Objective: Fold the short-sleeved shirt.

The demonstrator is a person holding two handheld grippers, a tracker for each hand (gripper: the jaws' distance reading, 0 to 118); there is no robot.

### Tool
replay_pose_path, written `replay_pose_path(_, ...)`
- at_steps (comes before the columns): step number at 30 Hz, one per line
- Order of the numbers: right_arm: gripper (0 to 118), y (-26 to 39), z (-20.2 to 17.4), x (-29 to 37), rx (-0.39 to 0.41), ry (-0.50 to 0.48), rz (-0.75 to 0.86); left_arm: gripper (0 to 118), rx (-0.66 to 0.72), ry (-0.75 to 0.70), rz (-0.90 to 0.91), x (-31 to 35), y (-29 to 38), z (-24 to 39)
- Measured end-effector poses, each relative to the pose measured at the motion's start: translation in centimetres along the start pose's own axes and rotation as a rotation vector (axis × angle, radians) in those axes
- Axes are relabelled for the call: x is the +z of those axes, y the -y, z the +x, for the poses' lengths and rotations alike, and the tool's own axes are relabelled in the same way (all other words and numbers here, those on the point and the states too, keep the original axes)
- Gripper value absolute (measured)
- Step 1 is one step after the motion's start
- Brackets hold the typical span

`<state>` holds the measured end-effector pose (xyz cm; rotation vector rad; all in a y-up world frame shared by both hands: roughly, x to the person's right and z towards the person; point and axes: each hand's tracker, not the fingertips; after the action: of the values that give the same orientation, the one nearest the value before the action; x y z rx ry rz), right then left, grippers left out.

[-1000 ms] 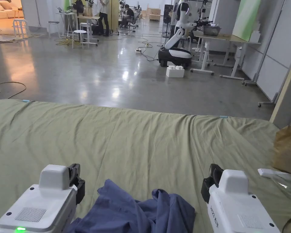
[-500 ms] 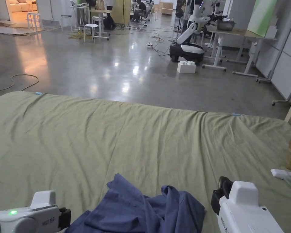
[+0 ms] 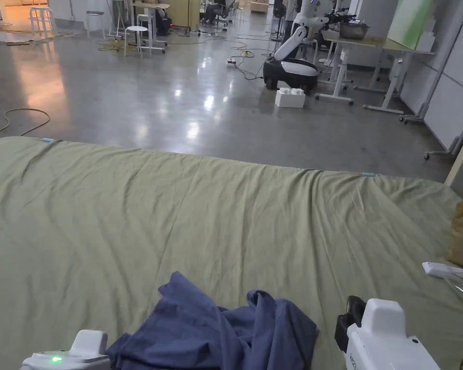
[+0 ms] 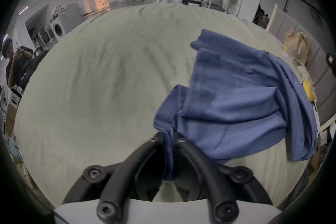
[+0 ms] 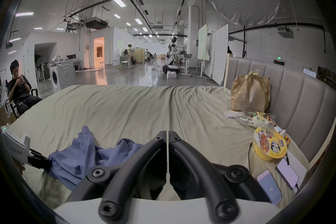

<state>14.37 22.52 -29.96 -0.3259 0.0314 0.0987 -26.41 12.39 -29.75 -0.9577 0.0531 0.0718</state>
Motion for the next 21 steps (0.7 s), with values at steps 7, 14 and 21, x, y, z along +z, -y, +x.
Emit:
replay_pose_path(7, 46, 0.8, 1.3, -7.2, 0.026, -0.076, -0.252, 7, 0.027, 0.041, 0.030, 1.5, 0.4, -0.6)
replay_pose_path(14, 74, 3.8, 0.5, -15.4, 0.124, -0.177, -0.492, 7, 0.030, 0.068, 0.099, 4.2, 0.9, -1.4)
replay_pose_path(21, 51, 7.5, -0.3, -17.9, 0.099, -0.257, -0.572, 7, 0.003, 0.047, 0.091, 4.5, 2.1, -1.3)
